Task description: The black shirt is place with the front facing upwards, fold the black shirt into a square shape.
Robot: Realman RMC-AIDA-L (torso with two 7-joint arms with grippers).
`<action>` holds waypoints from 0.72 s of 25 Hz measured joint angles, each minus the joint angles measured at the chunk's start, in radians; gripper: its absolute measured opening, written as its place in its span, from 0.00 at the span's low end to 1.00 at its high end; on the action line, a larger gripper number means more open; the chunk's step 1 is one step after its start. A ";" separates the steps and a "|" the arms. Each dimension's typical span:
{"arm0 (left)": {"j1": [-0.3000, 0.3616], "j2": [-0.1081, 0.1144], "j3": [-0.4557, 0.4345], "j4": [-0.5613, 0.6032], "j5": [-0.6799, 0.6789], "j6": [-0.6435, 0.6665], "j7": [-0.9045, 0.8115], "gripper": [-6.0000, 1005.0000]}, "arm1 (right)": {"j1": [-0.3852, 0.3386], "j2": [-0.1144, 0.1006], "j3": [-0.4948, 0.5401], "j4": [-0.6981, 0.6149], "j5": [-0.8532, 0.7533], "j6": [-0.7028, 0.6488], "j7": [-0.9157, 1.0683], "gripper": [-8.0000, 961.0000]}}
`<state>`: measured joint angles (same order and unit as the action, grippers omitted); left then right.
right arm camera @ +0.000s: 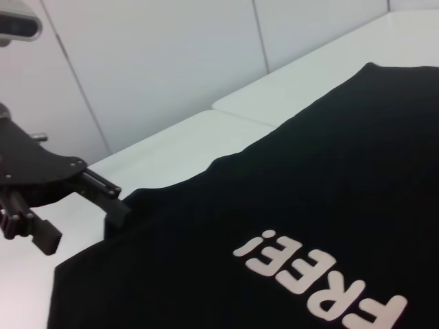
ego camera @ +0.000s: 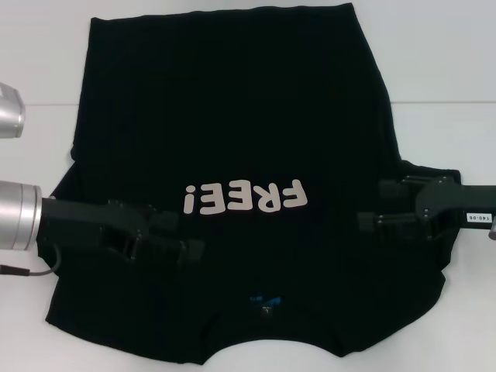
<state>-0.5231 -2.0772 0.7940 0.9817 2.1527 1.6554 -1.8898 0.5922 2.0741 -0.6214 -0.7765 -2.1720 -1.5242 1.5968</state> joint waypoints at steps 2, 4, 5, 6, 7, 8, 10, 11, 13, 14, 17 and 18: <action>0.000 0.000 -0.002 0.000 0.000 -0.009 -0.002 0.90 | 0.000 0.002 0.000 -0.001 0.004 0.012 -0.001 0.98; 0.000 0.000 -0.003 0.000 0.000 -0.021 -0.003 0.90 | 0.002 0.003 0.000 -0.001 0.012 0.021 -0.004 0.98; 0.000 -0.001 -0.002 0.000 0.001 -0.026 -0.004 0.90 | 0.003 0.003 0.000 0.001 0.015 0.025 -0.006 0.98; 0.000 -0.002 0.000 0.000 0.001 -0.030 -0.004 0.90 | 0.004 0.003 0.000 0.001 0.018 0.027 -0.007 0.98; -0.001 -0.002 0.002 0.000 0.001 -0.031 -0.004 0.90 | 0.004 0.004 0.000 0.002 0.018 0.028 -0.007 0.98; -0.001 -0.002 0.004 0.000 0.001 -0.032 -0.004 0.90 | 0.005 0.004 -0.002 0.002 0.018 0.028 -0.007 0.98; -0.001 -0.003 0.004 0.000 0.001 -0.033 -0.005 0.90 | 0.005 0.004 -0.004 0.003 0.018 0.029 -0.004 0.98; -0.001 -0.003 0.004 0.000 0.001 -0.032 -0.005 0.90 | 0.005 0.004 -0.005 0.003 0.018 0.029 -0.004 0.98; 0.000 -0.003 0.004 0.000 0.001 -0.033 -0.005 0.90 | 0.005 0.004 -0.002 0.003 0.018 0.028 -0.003 0.98; 0.000 -0.003 0.004 0.000 0.001 -0.033 -0.006 0.90 | 0.005 0.004 -0.001 0.004 0.018 0.026 -0.003 0.98; 0.002 -0.002 0.003 0.000 0.001 -0.032 -0.006 0.90 | 0.005 0.004 -0.001 0.006 0.018 0.026 -0.003 0.98; 0.002 -0.002 0.002 0.000 0.001 -0.032 -0.006 0.90 | 0.005 0.004 -0.002 0.006 0.018 0.026 -0.003 0.98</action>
<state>-0.5209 -2.0790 0.7959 0.9818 2.1538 1.6234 -1.8957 0.5968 2.0784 -0.6235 -0.7704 -2.1536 -1.4984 1.5940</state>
